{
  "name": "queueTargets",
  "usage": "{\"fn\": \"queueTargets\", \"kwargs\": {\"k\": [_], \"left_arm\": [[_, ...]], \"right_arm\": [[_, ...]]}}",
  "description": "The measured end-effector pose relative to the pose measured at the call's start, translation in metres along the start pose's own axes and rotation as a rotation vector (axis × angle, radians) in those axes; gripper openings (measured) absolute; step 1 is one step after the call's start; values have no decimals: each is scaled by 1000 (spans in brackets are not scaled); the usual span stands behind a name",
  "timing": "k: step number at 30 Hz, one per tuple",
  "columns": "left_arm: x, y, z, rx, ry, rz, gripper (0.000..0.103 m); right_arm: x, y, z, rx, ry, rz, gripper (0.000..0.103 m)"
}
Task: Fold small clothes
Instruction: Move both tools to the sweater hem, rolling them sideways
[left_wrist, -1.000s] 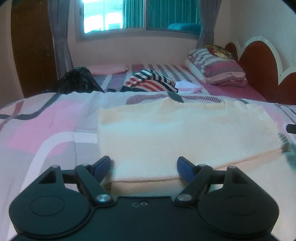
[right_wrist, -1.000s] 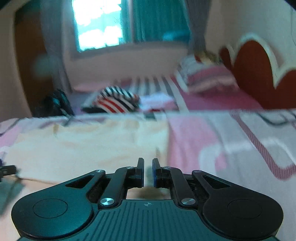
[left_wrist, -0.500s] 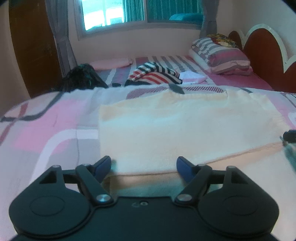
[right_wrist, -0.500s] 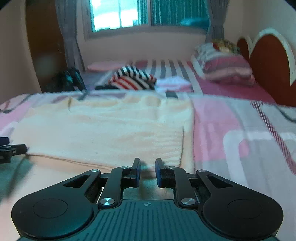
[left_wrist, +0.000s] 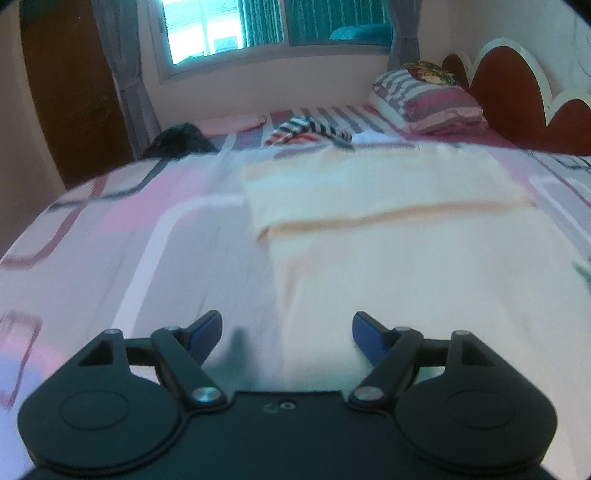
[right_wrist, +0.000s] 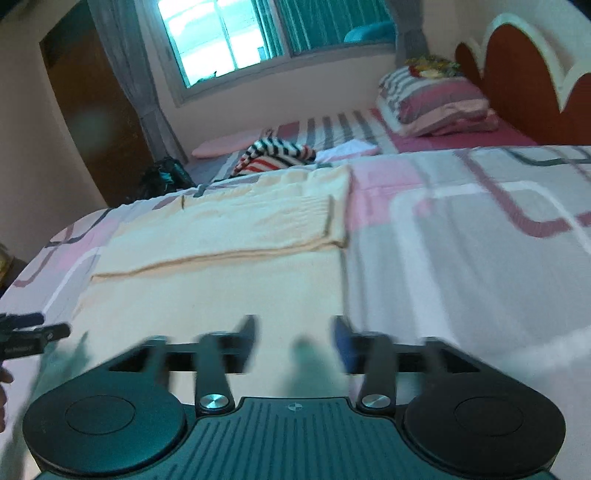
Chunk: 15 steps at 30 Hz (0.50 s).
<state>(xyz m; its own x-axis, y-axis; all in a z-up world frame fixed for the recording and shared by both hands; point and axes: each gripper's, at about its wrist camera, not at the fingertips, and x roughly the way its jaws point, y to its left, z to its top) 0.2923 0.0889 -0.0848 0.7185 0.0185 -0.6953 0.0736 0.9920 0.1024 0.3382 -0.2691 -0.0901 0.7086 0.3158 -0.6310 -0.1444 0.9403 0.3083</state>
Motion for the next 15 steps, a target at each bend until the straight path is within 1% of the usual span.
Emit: {"fn": "queueTargets", "kwargs": {"k": [3, 4, 5, 6, 8, 10, 12, 13, 15], "left_arm": [[-29, 15, -34, -48, 41, -61, 67], [-36, 21, -45, -74, 65, -102, 63], [-43, 26, -56, -97, 91, -154, 61], [-49, 31, -67, -124, 112, -200, 58], [-60, 41, -83, -192, 125, -302, 58], [-69, 52, -94, -268, 138, -383, 57], [-72, 62, -103, -349, 147, -430, 55], [-72, 66, -108, -392, 155, -467, 54], [-69, 69, -113, -441, 168, -526, 54]], "right_arm": [[-39, -9, -25, 8, 15, 30, 52], [-51, -13, -34, 16, 22, 34, 52], [-60, -17, -42, 33, 33, 38, 52], [-69, -23, -53, 62, 52, 56, 52], [-81, -33, -72, 110, 88, 92, 52], [-92, -40, -92, 149, 125, 118, 52], [-98, -43, -108, 183, 152, 147, 52], [-102, -43, -115, 195, 154, 156, 52], [-105, -42, -120, 213, 148, 175, 52]]}}
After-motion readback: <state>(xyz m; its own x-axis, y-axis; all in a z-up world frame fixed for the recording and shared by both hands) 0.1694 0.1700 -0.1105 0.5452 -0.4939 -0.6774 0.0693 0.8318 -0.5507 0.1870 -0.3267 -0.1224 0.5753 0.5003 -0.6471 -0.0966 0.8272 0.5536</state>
